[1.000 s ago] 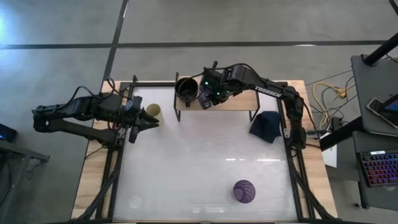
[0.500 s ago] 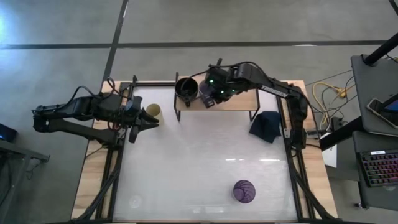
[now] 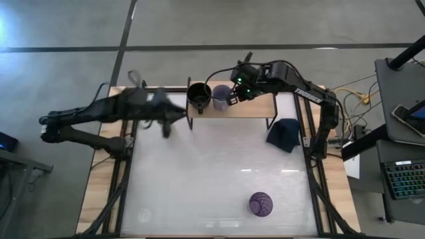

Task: Stack small to large cups/mugs on shelf
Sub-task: Put the violet mug on the shelf

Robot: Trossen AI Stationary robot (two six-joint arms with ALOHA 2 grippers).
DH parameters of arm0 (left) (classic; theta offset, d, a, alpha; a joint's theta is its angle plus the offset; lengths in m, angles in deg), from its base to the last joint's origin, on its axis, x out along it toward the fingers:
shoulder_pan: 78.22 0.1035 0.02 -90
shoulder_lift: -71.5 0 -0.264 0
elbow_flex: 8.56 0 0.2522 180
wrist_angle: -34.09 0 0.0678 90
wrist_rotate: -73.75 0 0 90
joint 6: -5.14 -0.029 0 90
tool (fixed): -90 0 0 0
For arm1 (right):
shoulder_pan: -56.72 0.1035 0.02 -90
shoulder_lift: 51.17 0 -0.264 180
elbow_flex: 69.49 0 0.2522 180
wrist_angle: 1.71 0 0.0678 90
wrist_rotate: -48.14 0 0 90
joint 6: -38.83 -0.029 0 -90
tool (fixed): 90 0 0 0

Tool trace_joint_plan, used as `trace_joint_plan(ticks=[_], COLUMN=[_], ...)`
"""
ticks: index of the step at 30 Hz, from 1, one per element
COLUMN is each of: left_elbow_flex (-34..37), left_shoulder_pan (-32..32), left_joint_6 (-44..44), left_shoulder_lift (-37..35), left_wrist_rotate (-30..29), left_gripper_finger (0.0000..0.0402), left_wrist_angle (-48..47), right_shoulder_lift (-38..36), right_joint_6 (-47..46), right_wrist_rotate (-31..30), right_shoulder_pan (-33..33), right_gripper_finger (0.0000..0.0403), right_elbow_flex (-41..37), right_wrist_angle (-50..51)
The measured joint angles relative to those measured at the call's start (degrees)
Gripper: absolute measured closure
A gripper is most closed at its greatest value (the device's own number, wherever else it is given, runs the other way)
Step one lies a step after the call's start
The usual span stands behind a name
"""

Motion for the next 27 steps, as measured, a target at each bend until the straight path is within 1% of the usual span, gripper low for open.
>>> trace_joint_plan(ticks=[2, 4, 6, 7, 18, 23, 27], left_elbow_flex=[-2.0, -3.5, -4.7, -5.3, -7.2, -10.2, -11.7], left_shoulder_pan=[4.9, 9.5, 12.5, 13.2, 13.9, 14.7, 15.8], left_joint_6=[-0.7, -0.7, -0.3, -0.3, -0.8, -2.0, -2.1], left_shoulder_lift=[4.6, 8.3, 11.3, 12.4, 18.8, 21.8, 24.5], left_wrist_rotate=[3.6, 10.8, 16.9, 18.5, 20.6, 20.7, 20.5], left_gripper_finger=[0.0336, 0.0336, 0.0336, 0.0336, 0.0336, 0.0336, 0.0336], left_wrist_angle=[0.1, 0.3, 1.4, 1.7, 2.9, 2.9, 2.5], right_shoulder_lift=[0.3, 0.4, 0.4, 0.4, 0.3, 0.3, 0.1], right_joint_6=[0.0, 0.0, 0.1, 0.1, 0.6, 1.3, 1.7], right_wrist_rotate=[0.0, 0.0, 0.0, 0.0, 0.0, -0.2, -1.7], right_shoulder_pan=[0.1, 0.5, 0.9, 1.1, 1.0, 1.0, 1.1], right_gripper_finger=[0.0394, 0.0394, 0.0394, 0.0394, 0.0394, 0.0394, 0.0394], right_elbow_flex=[0.0, -0.2, -0.8, -1.2, -5.8, -6.1, -5.2], right_wrist_angle=[0.0, 0.3, 0.3, 0.4, 0.1, -0.1, -0.1])
